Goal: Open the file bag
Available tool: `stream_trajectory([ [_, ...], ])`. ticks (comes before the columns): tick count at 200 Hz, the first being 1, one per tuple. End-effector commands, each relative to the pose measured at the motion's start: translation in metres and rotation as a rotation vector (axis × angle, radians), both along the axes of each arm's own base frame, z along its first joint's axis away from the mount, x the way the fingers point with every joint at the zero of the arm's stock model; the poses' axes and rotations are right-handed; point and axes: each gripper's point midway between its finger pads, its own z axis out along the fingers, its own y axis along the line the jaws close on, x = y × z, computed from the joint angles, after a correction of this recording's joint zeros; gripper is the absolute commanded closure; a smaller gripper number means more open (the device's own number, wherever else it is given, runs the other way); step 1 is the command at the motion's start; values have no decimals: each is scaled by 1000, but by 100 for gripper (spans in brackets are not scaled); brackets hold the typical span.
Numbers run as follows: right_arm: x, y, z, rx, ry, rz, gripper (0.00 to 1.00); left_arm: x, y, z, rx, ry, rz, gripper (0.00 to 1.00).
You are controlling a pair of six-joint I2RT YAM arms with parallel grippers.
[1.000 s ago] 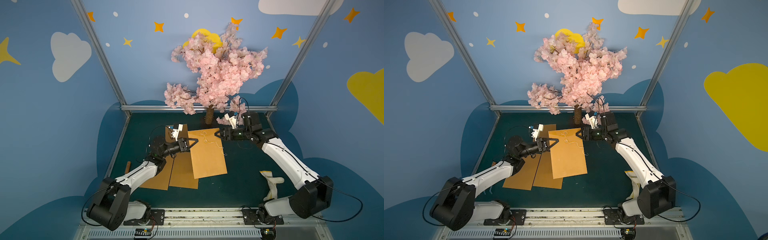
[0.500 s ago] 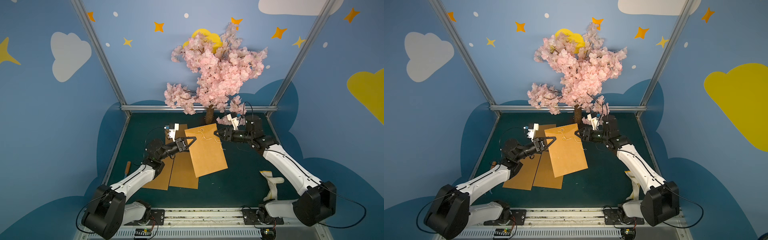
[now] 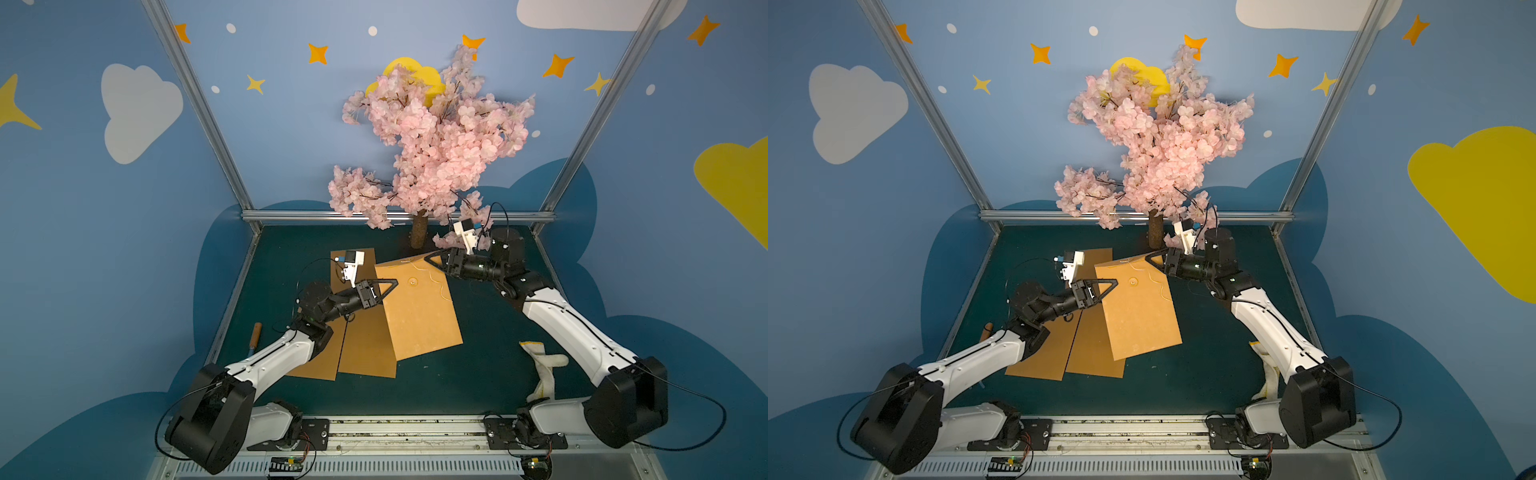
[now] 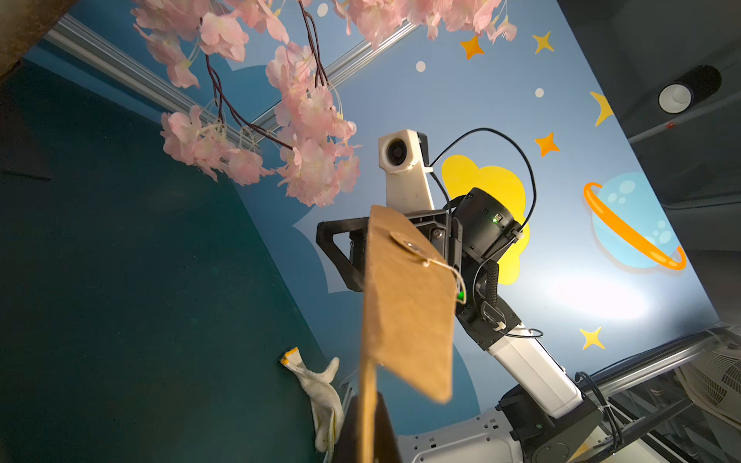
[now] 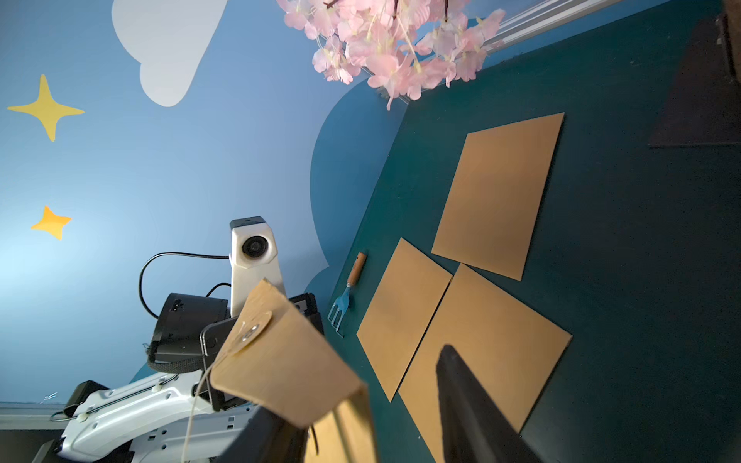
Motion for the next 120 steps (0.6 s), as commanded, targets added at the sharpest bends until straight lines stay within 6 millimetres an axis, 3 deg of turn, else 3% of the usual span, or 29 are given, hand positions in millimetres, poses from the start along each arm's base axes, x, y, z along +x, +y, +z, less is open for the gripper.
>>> stream_trajectory([
  [1, -1, 1, 19, 37, -51, 13, 47, -3, -7, -8, 53, -10, -36, 97],
  [23, -3, 1, 24, 34, -58, 21, 50, -4, -8, -15, 76, -1, -45, 97],
  [67, -5, 3, 22, 37, -47, 40, 71, -4, -12, -23, 85, 8, -52, 97],
  [93, -5, 4, 18, 42, -36, 42, 73, -4, -15, -26, 91, 10, -62, 98],
  [120, -4, 5, 21, 51, -39, 50, 67, -6, -17, -32, 106, 16, -78, 98],
])
